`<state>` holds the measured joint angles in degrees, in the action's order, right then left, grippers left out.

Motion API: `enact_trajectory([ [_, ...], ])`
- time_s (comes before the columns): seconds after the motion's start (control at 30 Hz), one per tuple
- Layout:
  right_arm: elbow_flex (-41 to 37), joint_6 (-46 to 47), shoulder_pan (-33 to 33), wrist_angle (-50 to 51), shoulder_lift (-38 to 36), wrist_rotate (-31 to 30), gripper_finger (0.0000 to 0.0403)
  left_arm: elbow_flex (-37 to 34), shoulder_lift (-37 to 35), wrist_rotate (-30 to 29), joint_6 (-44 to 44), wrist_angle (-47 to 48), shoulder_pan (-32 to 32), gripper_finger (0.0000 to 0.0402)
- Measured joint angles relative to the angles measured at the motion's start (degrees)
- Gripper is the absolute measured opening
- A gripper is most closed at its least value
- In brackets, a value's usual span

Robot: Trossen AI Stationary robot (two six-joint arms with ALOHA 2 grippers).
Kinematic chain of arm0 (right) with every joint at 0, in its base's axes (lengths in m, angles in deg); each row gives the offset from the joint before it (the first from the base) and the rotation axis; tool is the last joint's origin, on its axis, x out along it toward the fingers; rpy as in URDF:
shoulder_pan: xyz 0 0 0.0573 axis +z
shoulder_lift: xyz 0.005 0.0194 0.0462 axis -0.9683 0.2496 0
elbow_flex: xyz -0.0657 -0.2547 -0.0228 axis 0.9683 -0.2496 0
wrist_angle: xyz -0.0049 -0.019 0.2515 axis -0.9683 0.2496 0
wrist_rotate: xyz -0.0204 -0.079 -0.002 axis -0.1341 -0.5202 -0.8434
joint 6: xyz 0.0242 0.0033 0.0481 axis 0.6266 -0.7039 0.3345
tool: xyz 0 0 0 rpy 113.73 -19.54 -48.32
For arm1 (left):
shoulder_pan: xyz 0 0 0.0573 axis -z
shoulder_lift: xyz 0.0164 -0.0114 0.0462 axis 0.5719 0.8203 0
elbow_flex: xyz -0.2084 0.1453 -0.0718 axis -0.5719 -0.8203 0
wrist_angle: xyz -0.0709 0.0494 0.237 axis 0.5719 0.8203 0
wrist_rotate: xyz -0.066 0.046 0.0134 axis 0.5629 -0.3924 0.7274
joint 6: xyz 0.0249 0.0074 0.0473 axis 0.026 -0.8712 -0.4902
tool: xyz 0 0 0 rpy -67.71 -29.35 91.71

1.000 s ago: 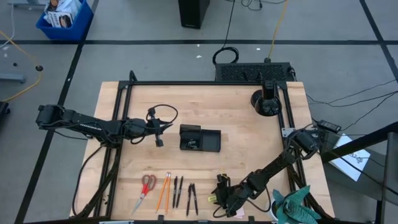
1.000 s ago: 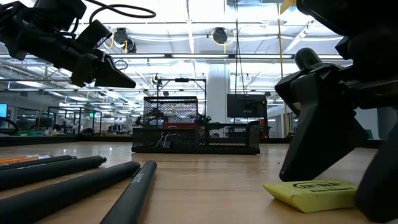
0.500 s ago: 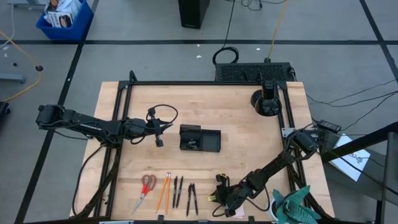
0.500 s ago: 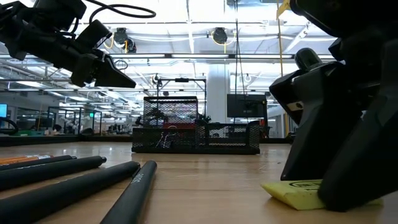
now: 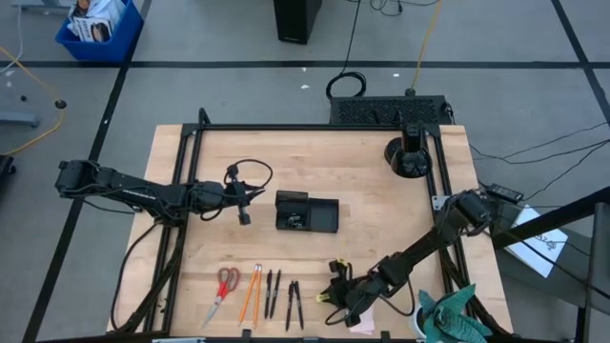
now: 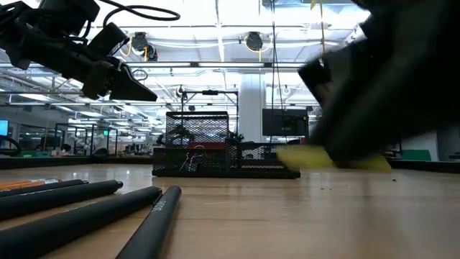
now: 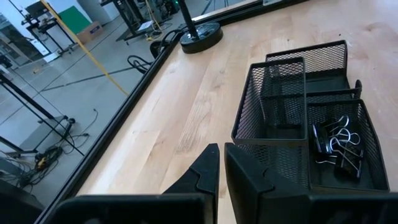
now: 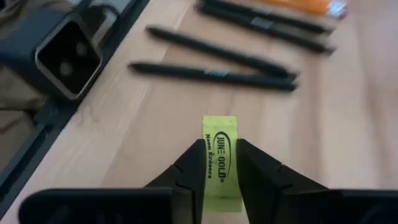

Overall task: Pick and place office supplies into organizer
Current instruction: Put the yellow eraser into the black desk organizer

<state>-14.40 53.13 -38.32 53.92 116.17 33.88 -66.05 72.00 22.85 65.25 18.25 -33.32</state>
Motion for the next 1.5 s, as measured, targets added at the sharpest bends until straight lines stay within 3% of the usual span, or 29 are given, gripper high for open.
enact_trajectory([
  [0.27,0.2,-7.5,-4.5,0.4,-4.3,-7.5,0.007,0.0,0.0,0.0,0.2,0.0,0.0,0.0033],
  [0.4,0.1,-8.8,-9.1,0.9,-3.9,-7.8,0.007,0.0,0.0,0.0,0.2,-0.2,0.0,0.0033],
  [0.67,5.6,-18.4,-17.1,0.3,-2.1,-6.3,0.007,0.0,0.0,0.0,-0.7,-0.4,0.0,0.0033],
  [0.93,10.6,-20.8,-23.9,0.5,2.9,-3.0,0.007,0.0,0.0,0.0,-0.9,-0.1,0.0,0.0033],
  [1.37,10.7,-22.4,-28.4,-0.2,5.0,-2.8,0.007,0.0,0.0,-1.0,-2.6,0.6,0.0,0.0033],
  [1.5,10.7,-23.1,-29.7,-0.6,5.1,1.3,0.007,0.0,0.0,-1.1,-2.8,0.6,0.0,0.0033],
])
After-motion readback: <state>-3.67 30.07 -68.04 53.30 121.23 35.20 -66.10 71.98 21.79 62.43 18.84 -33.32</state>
